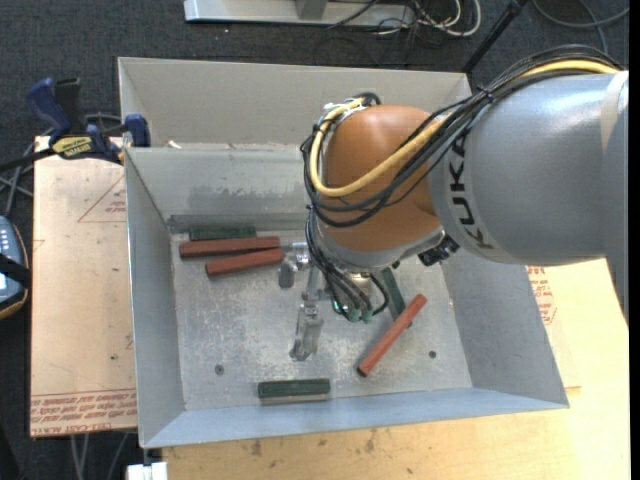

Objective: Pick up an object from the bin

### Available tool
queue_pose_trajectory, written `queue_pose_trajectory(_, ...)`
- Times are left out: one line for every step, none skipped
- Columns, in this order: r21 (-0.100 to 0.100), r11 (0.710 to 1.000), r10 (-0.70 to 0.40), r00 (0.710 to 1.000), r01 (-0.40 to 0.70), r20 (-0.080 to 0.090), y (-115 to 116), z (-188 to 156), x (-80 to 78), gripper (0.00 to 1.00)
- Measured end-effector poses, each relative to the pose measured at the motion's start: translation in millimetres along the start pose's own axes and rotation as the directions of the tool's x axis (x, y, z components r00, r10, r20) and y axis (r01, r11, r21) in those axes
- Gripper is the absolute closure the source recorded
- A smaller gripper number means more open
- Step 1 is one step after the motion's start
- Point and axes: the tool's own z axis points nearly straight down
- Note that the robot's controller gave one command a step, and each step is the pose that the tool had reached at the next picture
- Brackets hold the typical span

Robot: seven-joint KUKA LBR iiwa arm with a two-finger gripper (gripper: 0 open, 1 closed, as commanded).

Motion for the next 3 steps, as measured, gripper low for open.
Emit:
queue_pose_trajectory(-0.001,1.0,0.003,1.0,-0.003,0.007,-0.8,-3.5,-1.9,0.0)
queue_pose_trajectory(0.0,0.992,-0.125,0.992,0.125,0.01,-16.2,54.1,14.7,0.0)
queue_pose_trajectory(0.003,0.954,-0.3,0.954,0.3,0.005,-40.0,56.6,38.0,0.0)
